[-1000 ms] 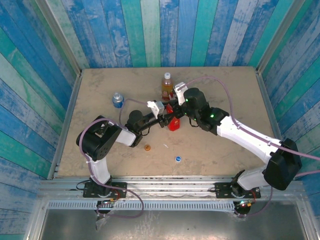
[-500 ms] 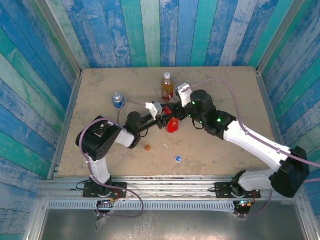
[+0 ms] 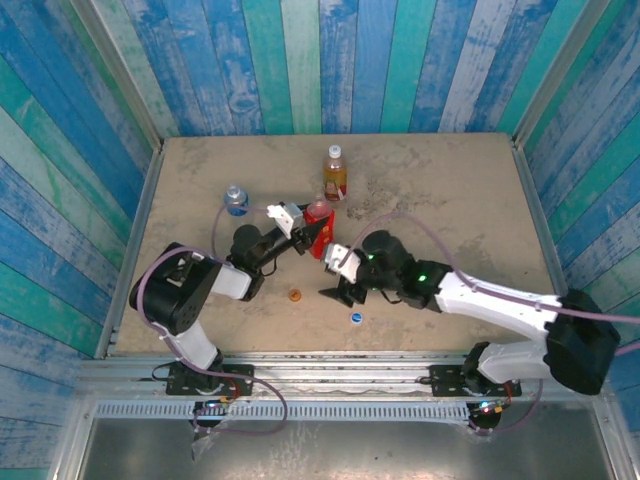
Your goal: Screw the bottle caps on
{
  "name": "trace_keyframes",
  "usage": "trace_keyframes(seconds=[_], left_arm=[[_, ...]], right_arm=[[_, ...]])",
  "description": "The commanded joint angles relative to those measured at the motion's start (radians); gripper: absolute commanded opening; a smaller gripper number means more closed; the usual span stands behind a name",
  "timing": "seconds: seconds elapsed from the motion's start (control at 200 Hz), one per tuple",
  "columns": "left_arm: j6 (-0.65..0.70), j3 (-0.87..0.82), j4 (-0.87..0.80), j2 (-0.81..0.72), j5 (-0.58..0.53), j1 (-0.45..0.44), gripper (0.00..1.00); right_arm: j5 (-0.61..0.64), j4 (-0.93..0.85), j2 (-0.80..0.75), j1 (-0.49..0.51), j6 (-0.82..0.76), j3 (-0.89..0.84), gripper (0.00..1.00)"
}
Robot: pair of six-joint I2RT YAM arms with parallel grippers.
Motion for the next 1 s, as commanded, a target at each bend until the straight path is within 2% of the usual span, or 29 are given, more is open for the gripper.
trace_keyframes(seconds=[0.0, 0.255, 0.486, 0.636, 0.831, 0.936, 0.996], left_arm=[[0.033, -0.020, 0.006, -0.060, -0.027, 0.010, 0.50], [0.046, -0.043, 0.005, -0.071, -0.054, 0.023, 0.51], [0.052, -0.050, 0.001, -0.071, -0.057, 0.030, 0.51], [0.059, -0.053, -0.009, -0.069, -0.056, 0.035, 0.52], [0.059, -0.051, -0.014, -0.065, -0.048, 0.037, 0.52], [0.059, -0.045, -0.031, -0.065, -0.042, 0.037, 0.52], [0.059, -0.045, -0.027, -0.064, -0.041, 0.037, 0.52]], right_arm=[[-0.027, 0.122, 0.097, 0.037, -0.049, -0.009, 0.74], [-0.035, 0.261, 0.355, 0.066, -0.032, 0.039, 0.65], [-0.004, 0.334, 0.504, 0.064, -0.006, 0.088, 0.54], [0.008, 0.367, 0.574, 0.055, 0.030, 0.114, 0.52], [-0.042, 0.396, 0.625, 0.038, 0.069, 0.139, 0.50], [-0.061, 0.397, 0.627, 0.034, 0.078, 0.133, 0.47], [-0.072, 0.398, 0.628, 0.034, 0.078, 0.128, 0.42]])
